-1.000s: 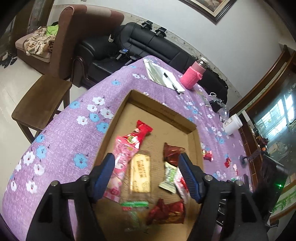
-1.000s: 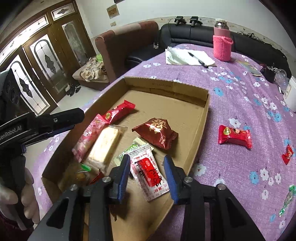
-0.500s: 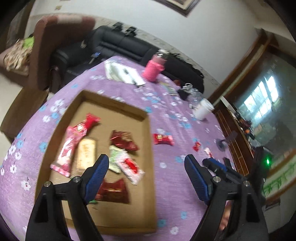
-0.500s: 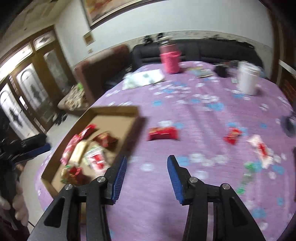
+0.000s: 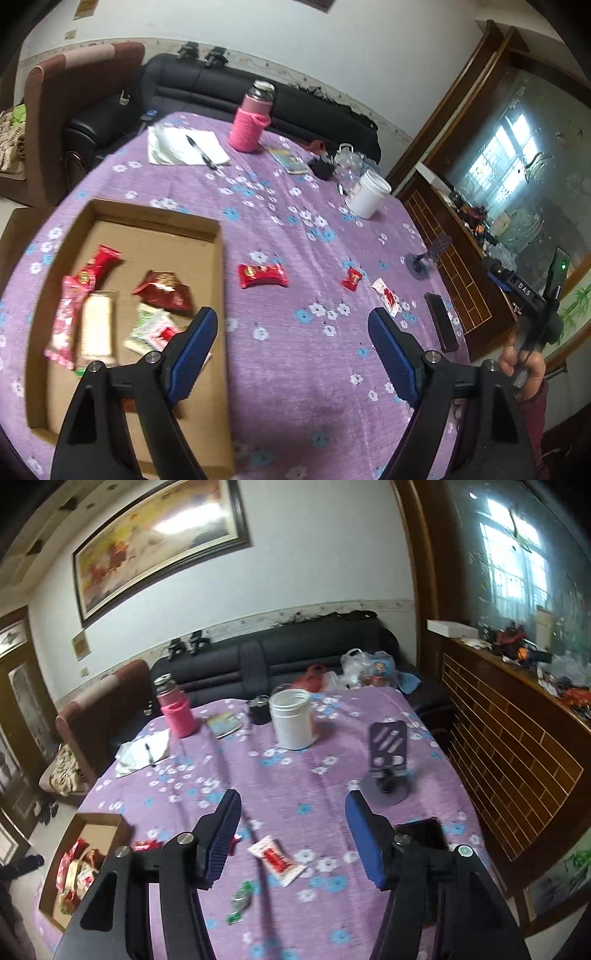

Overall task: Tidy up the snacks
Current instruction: 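Move both open tools back to the remaining snacks on the tablecloth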

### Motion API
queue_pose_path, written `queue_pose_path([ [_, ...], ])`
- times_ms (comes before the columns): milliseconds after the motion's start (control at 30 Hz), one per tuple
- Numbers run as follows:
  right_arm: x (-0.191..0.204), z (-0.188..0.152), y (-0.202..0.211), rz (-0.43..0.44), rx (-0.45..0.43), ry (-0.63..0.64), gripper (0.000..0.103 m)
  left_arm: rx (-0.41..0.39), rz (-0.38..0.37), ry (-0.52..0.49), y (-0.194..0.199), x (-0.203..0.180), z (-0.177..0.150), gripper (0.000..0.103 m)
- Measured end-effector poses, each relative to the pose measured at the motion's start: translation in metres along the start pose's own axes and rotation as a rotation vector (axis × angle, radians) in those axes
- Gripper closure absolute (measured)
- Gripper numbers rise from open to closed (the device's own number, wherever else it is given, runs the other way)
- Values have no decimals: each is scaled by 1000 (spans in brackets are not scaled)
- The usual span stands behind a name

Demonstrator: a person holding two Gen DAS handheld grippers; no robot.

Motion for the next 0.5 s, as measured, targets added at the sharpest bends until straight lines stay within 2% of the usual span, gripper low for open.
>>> queue_pose_path([
  [67, -7, -8, -14, 26, 44, -34, 40, 27, 4, -12, -17, -7, 3, 20],
  [133, -6, -27, -36, 93, 124, -70, 40, 51, 2, -27, -33, -14, 6, 20],
  [267, 16, -72, -80, 208, 281, -91, 40, 115, 2, -88, -74, -24, 19, 20],
  [333, 28, -95, -98, 236, 349, -103, 40, 149, 30, -142, -99, -25, 27, 20],
  [400, 35, -111, -109, 214, 384, -108, 40, 186, 73, -197, -123, -23, 32, 20],
  [500, 42, -129, -125, 134, 405, -87, 40, 246, 131, -284, -153, -20, 34, 20],
])
Point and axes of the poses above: each gripper's, at about its wrist camera, not at the fingertips, and y roughly against the way its jaws point, x to its left, z to its top, the point moved 2 cm from there along -y, roughly the way its jaws point, and after that the axes turned 6 degrees about -y, right-handed, at the moved point
